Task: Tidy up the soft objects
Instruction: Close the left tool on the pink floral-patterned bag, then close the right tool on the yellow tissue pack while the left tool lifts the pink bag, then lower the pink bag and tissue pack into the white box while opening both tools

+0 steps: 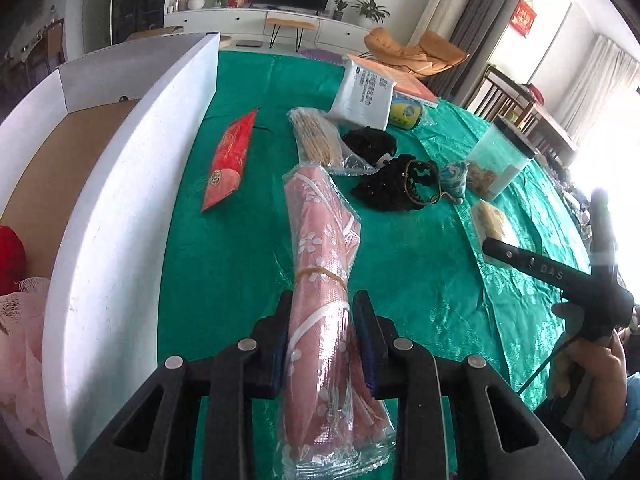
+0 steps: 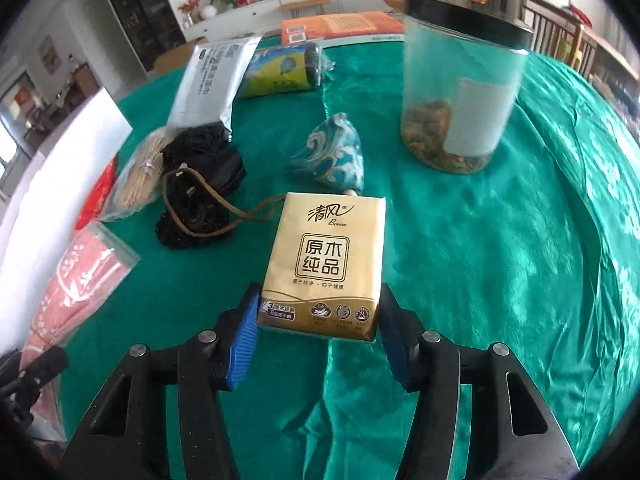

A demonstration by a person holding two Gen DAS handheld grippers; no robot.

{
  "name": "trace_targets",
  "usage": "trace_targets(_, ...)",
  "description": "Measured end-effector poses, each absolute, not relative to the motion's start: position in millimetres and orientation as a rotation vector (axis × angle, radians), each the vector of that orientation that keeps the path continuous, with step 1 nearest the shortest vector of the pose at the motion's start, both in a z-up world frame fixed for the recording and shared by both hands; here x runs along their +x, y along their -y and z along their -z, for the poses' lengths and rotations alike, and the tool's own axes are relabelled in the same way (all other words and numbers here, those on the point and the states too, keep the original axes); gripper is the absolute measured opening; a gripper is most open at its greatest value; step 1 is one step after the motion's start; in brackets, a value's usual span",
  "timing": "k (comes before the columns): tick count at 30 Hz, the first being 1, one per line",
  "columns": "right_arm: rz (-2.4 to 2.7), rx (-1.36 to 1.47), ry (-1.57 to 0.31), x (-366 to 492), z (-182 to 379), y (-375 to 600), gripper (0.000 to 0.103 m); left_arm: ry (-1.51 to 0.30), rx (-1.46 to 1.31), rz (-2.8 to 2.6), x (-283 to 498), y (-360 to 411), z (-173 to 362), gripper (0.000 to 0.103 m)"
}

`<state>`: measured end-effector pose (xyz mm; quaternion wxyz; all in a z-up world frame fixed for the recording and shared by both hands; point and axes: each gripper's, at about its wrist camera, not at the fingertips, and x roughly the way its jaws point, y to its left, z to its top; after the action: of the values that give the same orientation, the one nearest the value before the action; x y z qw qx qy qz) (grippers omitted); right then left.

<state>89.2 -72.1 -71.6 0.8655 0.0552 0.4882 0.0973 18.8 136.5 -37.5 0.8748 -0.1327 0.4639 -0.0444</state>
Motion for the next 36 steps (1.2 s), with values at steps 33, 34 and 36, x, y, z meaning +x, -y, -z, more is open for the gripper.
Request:
trace_targets(33,-0.877,0.206,-0.909,17.8,-62.5,-96.8,0.058,-0.691,-0.281,-0.316,-56.6,-289.2,-84.1,0.033)
trace_targets(34,-0.921,0.201,-0.907,17.0,-68.3,-118.6,0.059,-0.698,-0.283,-0.38,-60.7,-304.6,-82.2,0.052)
trace_targets(36,-0.997,0.21,-0.914,18.2,-72.2,-150.6,0.069,-0.713,-0.311,-0.468,-71.5,-328.0,-77.3,0.098)
